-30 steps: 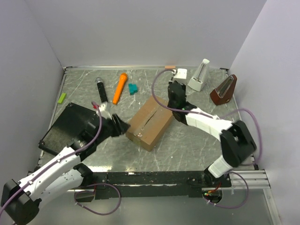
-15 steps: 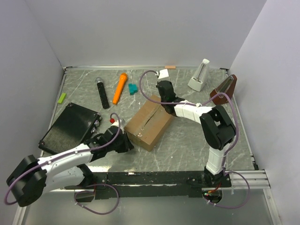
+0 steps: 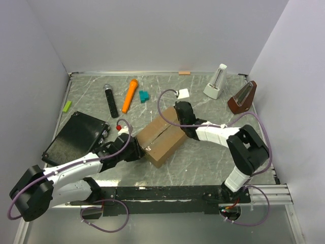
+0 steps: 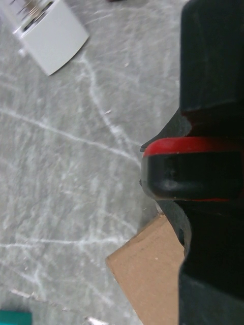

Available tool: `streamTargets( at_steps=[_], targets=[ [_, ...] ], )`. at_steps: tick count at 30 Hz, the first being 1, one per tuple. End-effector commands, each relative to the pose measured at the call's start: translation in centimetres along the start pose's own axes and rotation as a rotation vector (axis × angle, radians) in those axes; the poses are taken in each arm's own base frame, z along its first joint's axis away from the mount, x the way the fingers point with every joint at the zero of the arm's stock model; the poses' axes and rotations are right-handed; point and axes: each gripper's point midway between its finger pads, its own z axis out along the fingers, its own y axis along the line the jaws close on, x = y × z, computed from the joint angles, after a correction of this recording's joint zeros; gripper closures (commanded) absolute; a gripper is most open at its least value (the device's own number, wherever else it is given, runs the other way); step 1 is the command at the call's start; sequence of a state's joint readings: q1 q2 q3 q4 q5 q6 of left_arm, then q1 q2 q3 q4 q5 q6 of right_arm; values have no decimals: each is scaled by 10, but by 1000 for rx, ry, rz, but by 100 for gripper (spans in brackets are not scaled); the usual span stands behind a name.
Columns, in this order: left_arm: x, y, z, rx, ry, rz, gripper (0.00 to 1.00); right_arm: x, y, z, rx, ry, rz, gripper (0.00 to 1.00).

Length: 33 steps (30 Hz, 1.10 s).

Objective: Unpack the express box
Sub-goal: Adjust the express box at the center of the board.

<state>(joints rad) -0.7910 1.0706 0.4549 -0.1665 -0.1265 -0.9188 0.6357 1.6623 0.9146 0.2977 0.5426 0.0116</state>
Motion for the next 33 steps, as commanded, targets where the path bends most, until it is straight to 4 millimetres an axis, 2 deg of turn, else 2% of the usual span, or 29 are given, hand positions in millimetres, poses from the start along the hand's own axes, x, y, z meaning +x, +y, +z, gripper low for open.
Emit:
streamTargets(
  at_steps=[1, 6, 13, 18, 21, 26, 30, 33],
  targets=[
    [-57, -14, -2, 49, -184, -56, 55, 3, 28, -40, -75, -3, 53, 100],
    [-90, 10, 1, 11, -240, -98, 53, 13, 31, -73, -67, 28, 69, 100],
    [-129, 10, 3, -46, -296, -103, 51, 29, 42, -103, -119, 99, 151, 100],
    [-160, 2, 6, -52, -319, -69, 50, 30, 59, -123, -194, 119, 197, 100],
    [-172, -4, 13, -45, -306, -41, 49, 31, 60, -131, -204, 136, 215, 100],
    [-176, -1, 30, -91, -241, -19, 47, 43, 51, -137, -181, 164, 225, 100],
    [-165, 28, 31, -213, -225, -48, 42, 44, 32, -136, -113, 149, 209, 100],
    [-157, 47, 28, -291, -226, -58, 31, 41, 19, -138, -89, 133, 207, 100]
  ],
)
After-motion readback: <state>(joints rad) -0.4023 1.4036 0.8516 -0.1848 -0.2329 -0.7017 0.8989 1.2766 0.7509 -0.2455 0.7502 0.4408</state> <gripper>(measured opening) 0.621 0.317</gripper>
